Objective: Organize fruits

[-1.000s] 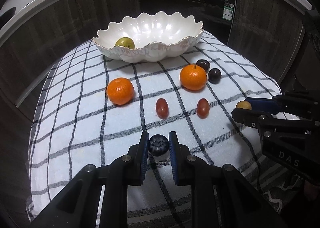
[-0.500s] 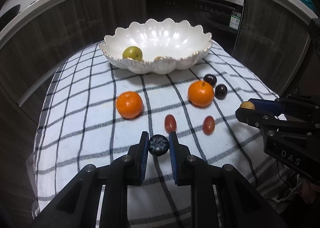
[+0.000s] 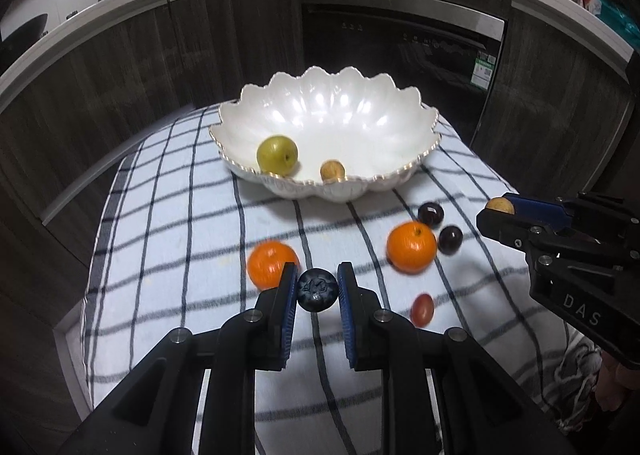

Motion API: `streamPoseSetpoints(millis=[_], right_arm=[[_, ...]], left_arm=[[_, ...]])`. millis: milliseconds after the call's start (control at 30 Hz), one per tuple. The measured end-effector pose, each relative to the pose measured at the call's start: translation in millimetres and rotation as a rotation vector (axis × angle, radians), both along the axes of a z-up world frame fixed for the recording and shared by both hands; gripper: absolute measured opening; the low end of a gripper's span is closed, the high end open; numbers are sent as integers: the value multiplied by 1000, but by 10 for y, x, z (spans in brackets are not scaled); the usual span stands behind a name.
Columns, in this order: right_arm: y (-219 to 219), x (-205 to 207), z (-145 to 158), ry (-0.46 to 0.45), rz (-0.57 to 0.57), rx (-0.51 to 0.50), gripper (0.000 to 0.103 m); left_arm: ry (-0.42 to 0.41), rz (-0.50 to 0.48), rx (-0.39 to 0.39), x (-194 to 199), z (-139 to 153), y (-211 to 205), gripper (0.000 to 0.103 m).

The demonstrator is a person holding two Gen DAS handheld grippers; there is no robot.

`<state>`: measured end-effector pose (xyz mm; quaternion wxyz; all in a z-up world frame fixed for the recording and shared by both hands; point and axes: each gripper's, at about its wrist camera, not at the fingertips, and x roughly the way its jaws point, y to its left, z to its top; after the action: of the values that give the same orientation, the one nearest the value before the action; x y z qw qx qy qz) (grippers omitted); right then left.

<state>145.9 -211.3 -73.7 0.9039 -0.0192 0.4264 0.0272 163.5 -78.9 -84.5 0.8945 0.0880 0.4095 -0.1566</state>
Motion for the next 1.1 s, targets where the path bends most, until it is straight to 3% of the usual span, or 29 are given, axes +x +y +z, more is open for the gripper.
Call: streamPoseSetpoints(millis=[1100], right_arm=[[-346,778,403,-101,-63,-33,25]], left_arm=[[-27,0,-45,815,354,-151,21]])
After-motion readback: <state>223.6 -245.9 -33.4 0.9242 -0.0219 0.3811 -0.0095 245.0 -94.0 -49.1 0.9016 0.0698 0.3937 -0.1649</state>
